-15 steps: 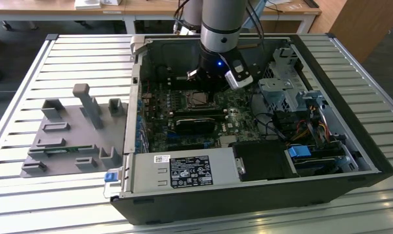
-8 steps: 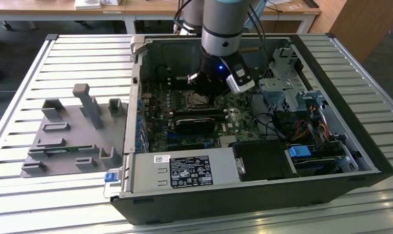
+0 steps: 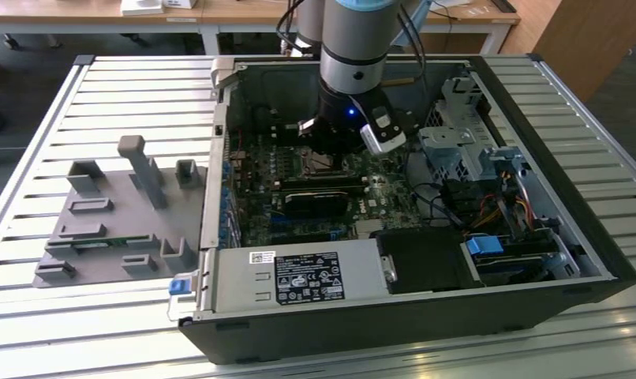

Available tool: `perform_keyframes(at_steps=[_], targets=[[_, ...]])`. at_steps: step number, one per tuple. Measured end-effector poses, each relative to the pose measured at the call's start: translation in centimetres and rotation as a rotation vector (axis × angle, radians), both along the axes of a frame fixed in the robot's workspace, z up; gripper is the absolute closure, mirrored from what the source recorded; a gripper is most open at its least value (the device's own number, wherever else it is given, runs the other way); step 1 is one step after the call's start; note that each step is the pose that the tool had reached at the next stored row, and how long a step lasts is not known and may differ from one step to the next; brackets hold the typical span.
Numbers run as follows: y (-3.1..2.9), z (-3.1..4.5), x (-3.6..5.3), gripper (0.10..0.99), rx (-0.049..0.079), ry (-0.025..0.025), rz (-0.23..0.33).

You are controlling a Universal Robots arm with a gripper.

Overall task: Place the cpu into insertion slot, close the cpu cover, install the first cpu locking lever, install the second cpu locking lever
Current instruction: 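Install the second cpu locking lever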

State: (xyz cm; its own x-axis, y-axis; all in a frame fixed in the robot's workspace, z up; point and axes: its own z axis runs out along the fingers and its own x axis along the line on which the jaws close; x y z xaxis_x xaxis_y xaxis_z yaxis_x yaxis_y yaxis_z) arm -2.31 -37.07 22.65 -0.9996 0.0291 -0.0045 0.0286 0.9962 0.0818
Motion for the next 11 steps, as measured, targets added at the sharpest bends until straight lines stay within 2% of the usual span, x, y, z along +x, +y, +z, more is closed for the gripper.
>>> perform_keyframes(at_steps=[2,4,6,11], targets=[[-0.2,0.0,-0.04,0.98,0.031,-0.0001,0.0],[-0.49,0.0,-0.07,0.98,0.044,-0.0001,0.0],[-0.71,0.0,-0.2,0.98,0.05,-0.0001,0.0],[-0.85,-0.04,-1.13,0.98,0.052,-0.0001,0.0]])
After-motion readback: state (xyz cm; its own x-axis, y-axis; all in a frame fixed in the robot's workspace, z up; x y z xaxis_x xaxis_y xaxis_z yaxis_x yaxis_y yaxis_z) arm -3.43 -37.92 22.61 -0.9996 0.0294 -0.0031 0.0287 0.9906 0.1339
